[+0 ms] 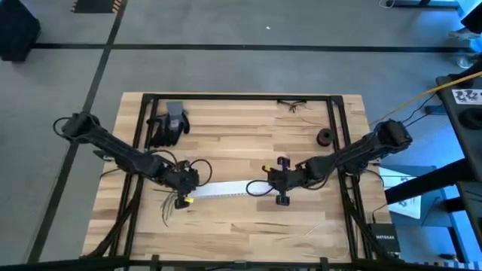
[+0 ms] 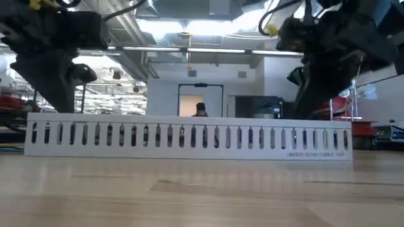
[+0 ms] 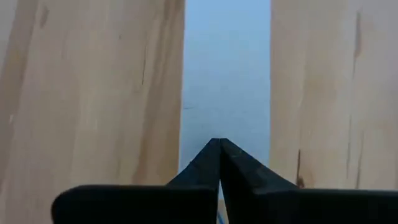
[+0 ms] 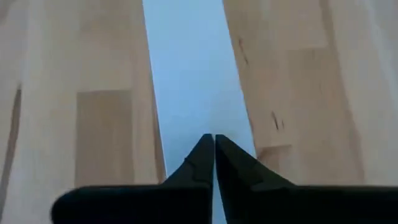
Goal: Ziptie cables
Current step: Close the cable duct, then return to Home Position
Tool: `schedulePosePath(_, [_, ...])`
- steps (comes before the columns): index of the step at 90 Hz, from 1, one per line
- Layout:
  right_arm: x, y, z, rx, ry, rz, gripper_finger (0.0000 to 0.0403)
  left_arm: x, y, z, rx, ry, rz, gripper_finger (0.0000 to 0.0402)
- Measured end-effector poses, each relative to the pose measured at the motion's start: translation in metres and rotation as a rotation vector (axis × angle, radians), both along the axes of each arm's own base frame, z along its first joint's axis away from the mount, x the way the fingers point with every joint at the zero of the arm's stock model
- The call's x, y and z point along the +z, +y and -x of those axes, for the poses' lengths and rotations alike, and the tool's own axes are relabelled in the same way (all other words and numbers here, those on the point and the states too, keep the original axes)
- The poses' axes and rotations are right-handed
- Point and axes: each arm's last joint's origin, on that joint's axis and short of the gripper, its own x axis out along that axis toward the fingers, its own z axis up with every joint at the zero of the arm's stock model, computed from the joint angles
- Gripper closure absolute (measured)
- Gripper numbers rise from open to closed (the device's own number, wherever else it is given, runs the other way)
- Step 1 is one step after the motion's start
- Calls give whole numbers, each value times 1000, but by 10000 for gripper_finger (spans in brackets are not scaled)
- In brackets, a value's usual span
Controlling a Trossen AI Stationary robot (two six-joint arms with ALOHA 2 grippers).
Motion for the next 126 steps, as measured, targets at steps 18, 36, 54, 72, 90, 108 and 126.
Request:
schedulePosePath(18, [-4,-4,-2,-32,-5,63,398,-1,10,2,6,30,-48,401])
schedulePosePath(36, [-4,-21,-5,-76,4,119,398,-1,26,-2,8,28,-128,401])
schedulePosePath(54, [12,-22,-8,-46,-18,131,398,15,33,1,-2,19,-177,400])
schedulePosePath(72, [50,-24,-14,-16,-106,168,398,53,37,4,-23,-151,-227,400])
schedulePosePath(90, [75,-48,-13,50,-191,98,398,87,51,11,-70,-357,-252,400])
schedulePosePath(108, [89,-95,-1,25,-331,22,398,104,80,26,-57,-526,-256,400])
schedulePosePath(126, [85,-110,31,-27,-504,23,398,98,94,44,-8,-631,-256,400])
